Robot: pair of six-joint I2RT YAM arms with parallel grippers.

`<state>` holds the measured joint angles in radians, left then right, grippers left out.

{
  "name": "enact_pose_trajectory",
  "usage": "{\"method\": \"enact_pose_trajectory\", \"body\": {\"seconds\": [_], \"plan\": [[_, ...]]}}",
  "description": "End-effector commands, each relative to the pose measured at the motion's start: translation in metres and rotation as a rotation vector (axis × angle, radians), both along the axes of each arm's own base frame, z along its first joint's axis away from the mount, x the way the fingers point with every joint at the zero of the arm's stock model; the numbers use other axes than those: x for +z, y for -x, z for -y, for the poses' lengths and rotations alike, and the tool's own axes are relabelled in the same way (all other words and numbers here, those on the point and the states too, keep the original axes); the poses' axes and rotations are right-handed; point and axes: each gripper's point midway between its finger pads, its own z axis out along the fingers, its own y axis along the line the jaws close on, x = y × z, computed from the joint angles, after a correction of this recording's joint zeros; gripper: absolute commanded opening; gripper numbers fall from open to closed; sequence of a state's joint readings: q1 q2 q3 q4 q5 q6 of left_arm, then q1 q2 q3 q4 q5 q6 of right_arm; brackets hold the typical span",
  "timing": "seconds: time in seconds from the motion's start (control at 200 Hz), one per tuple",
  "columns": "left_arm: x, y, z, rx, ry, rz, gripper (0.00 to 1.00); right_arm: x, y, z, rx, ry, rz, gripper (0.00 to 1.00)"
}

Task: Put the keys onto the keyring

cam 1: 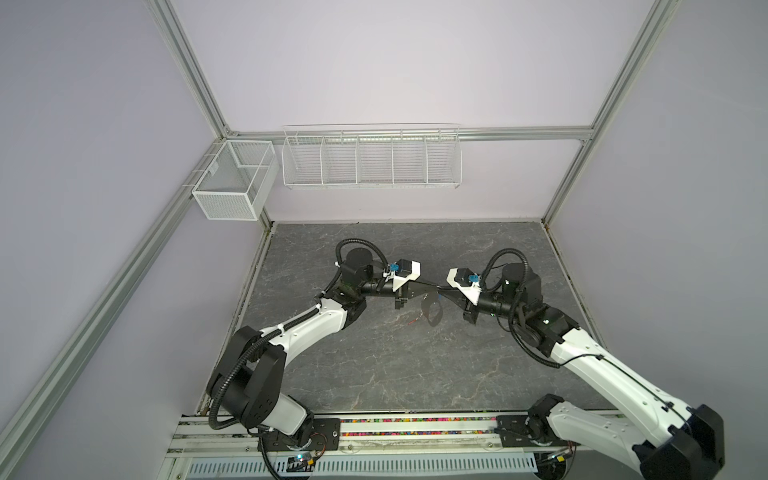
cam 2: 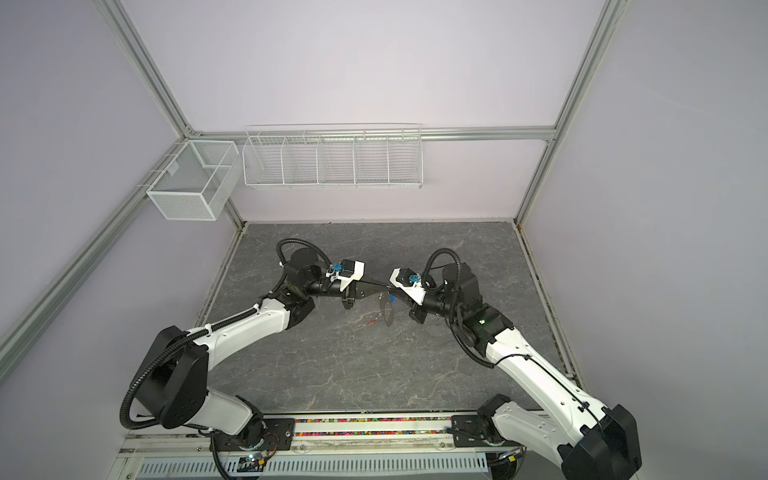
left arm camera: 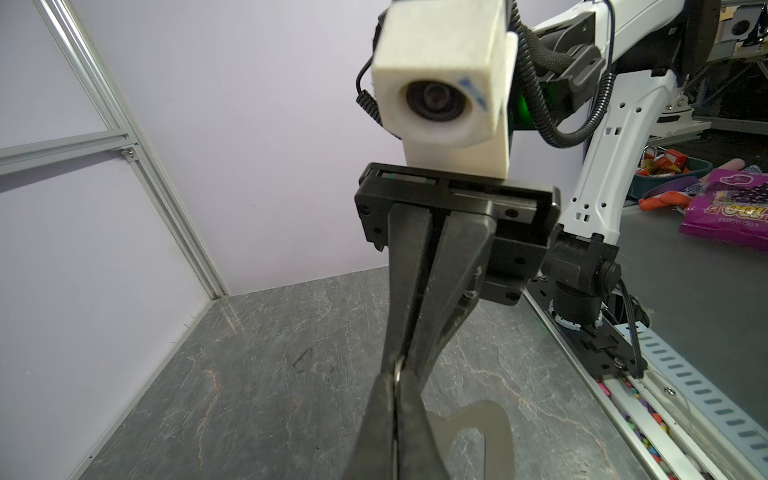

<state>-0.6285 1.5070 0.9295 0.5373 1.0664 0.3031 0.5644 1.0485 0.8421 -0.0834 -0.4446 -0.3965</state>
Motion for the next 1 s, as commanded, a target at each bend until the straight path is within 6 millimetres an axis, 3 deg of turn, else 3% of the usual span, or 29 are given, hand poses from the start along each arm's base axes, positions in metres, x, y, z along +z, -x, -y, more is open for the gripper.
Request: {"method": "enact_pose_trajectory", "body": {"seconds": [0.0,0.065,0.22,0.445,0.995], "plan": [[0.0,-0.007,-0.001,0.055,-0.046,0.057,0.25,0.012,-0.002,0.001,-0.009,0.012,-0.009,0.07],[-0.006,-0.01,-0.006,0.099,-0.124,0.128,0.31,0.007,-0.001,0.003,-0.016,0.04,-0.044,0.07],[-0.01,-0.01,-0.019,0.171,-0.258,0.256,0.32,-0.008,-0.002,0.007,-0.038,0.101,-0.132,0.07],[-0.019,0.0,-0.013,0.198,-0.369,0.384,0.32,-0.018,-0.003,0.004,-0.033,0.156,-0.219,0.07],[-0.015,-0.002,0.0,0.31,-0.394,0.489,0.31,-0.026,0.004,-0.004,-0.008,0.217,-0.256,0.07]]}}
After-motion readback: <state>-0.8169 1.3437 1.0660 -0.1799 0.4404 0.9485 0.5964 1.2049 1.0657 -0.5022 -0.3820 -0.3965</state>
